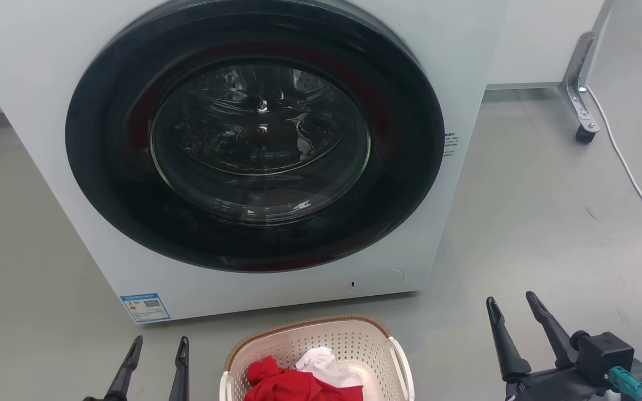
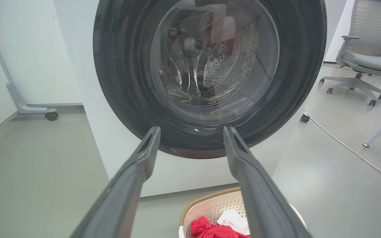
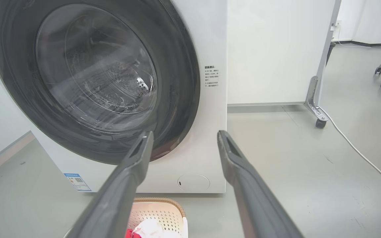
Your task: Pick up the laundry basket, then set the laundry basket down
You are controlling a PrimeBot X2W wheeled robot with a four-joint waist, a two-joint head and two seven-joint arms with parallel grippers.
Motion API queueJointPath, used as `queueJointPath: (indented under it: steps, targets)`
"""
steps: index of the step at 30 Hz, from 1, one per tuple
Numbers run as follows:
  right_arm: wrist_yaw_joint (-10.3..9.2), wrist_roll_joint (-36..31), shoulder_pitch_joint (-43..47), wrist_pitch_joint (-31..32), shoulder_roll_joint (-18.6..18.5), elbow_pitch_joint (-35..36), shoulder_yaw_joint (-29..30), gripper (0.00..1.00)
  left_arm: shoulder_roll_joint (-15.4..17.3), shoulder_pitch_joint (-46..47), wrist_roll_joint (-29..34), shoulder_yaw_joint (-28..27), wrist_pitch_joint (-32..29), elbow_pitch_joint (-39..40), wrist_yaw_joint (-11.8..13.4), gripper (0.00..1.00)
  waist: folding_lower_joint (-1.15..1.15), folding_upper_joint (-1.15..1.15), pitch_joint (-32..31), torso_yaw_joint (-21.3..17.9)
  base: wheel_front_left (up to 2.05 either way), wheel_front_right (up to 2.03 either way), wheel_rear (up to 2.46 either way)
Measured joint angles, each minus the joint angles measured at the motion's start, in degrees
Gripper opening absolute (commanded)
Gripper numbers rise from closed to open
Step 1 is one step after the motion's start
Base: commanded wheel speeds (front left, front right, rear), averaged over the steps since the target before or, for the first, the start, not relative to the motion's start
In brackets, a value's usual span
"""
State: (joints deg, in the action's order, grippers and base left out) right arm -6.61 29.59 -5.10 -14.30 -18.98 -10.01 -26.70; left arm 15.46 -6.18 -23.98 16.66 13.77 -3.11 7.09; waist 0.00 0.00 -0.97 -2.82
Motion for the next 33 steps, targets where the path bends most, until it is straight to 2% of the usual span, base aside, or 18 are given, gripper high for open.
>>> queueJointPath:
  steps: [24,25,33]
  targets:
    - [-0.46,-1.11,1.27,1.04,-0.08,4.35,1.81,1.0,-2.78,-1.35,3.99,-3.96,-4.67,2.46,0.03,1.0,0.0,0.0,0.71,0.22,0.0,0.0,0.0]
    - [-0.46,-1.15,1.27,1.13,-0.08,4.43,1.87,0.0,-2.88,-1.35,4.0,-4.04,-4.7,2.56,0.03,0.0,0.0,0.0,0.74,0.23,0.0,0.0,0.0]
    - [-0.22,-0.42,3.5,1.64,1.71,1.71,1.54,0.0,-4.1,-2.18,3.08,-3.68,-5.43,-0.42,-0.15,0.0,0.0,0.0,0.8,0.26,0.0,0.0,0.0]
